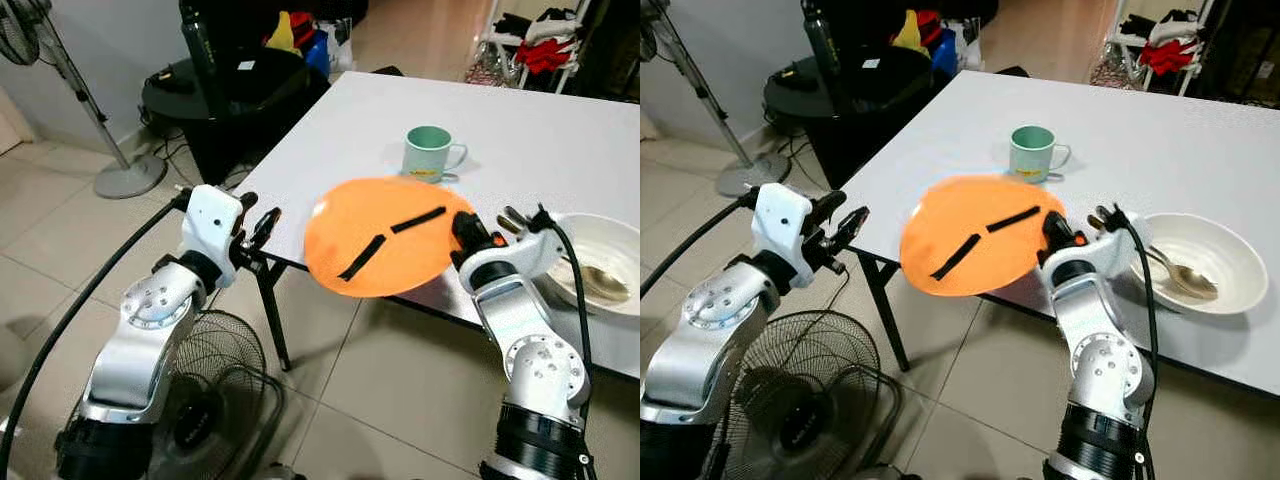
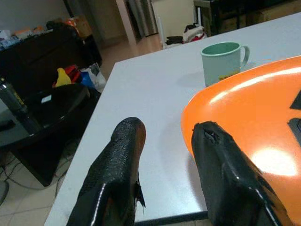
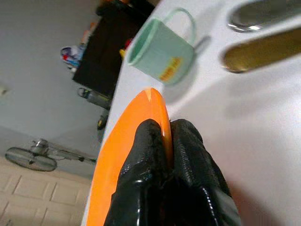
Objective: Setting the table
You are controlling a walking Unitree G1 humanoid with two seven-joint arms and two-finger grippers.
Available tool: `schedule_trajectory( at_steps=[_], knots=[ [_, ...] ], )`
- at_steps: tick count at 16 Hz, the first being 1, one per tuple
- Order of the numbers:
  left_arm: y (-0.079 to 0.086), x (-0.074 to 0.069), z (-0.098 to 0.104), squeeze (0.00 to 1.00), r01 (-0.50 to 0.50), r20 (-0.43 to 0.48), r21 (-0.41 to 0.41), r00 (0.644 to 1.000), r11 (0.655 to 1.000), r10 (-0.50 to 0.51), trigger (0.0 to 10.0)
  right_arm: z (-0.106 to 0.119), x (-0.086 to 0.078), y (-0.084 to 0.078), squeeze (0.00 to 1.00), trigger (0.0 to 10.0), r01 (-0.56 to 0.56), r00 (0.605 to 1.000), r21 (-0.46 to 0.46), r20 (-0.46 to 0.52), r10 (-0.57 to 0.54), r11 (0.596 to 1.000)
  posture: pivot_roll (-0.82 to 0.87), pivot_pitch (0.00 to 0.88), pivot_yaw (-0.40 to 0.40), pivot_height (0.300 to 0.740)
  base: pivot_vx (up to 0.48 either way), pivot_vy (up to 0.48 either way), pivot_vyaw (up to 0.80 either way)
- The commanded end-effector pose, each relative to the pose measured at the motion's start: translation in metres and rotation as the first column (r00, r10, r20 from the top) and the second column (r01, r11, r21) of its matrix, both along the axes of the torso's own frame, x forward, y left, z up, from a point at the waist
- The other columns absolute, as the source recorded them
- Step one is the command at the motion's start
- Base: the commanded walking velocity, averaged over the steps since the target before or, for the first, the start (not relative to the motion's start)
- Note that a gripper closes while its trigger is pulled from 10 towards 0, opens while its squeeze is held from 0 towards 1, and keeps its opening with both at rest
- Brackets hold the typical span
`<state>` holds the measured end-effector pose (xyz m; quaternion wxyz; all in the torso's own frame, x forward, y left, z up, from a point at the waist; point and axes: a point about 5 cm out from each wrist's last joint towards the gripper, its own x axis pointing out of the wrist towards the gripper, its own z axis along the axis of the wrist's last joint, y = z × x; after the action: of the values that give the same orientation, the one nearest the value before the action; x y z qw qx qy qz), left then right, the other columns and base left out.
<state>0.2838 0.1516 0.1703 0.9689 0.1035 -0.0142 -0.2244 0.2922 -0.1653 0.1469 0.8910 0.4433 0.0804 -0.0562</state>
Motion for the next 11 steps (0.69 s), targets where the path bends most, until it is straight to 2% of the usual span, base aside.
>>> schedule_trajectory(
  at_steps=[1,5,7,11],
  knots=[
    [0.003,-0.003,0.004,0.00,0.006,0.007,0.011,1.000,1.000,-0.006,10.0,0.006,0.004,0.007,0.00,10.0,-0.006,1.000,0.071,0.027,0.004,0.997,0.05,0.000,0.093,0.740,0.000,0.000,0.00],
    [0.001,-0.005,0.003,0.00,0.021,0.007,0.013,1.000,1.000,-0.021,10.0,-0.001,0.004,0.004,0.00,10.0,0.048,0.999,0.115,-0.002,-0.048,0.992,0.05,0.000,0.090,0.740,0.000,0.000,0.00],
    [-0.004,-0.007,0.003,0.00,0.053,0.006,-0.003,0.999,0.999,-0.053,10.0,-0.011,0.006,-0.007,0.00,10.0,0.144,0.990,0.162,-0.034,-0.140,0.976,0.05,0.000,0.094,0.740,0.000,0.000,0.00],
    [-0.010,-0.011,0.003,0.00,0.123,-0.009,-0.008,0.992,0.992,-0.123,10.0,-0.023,0.015,-0.011,0.00,10.0,0.196,0.980,0.166,-0.064,-0.188,0.967,0.05,0.000,0.104,0.740,0.000,0.000,0.00]
  ],
)
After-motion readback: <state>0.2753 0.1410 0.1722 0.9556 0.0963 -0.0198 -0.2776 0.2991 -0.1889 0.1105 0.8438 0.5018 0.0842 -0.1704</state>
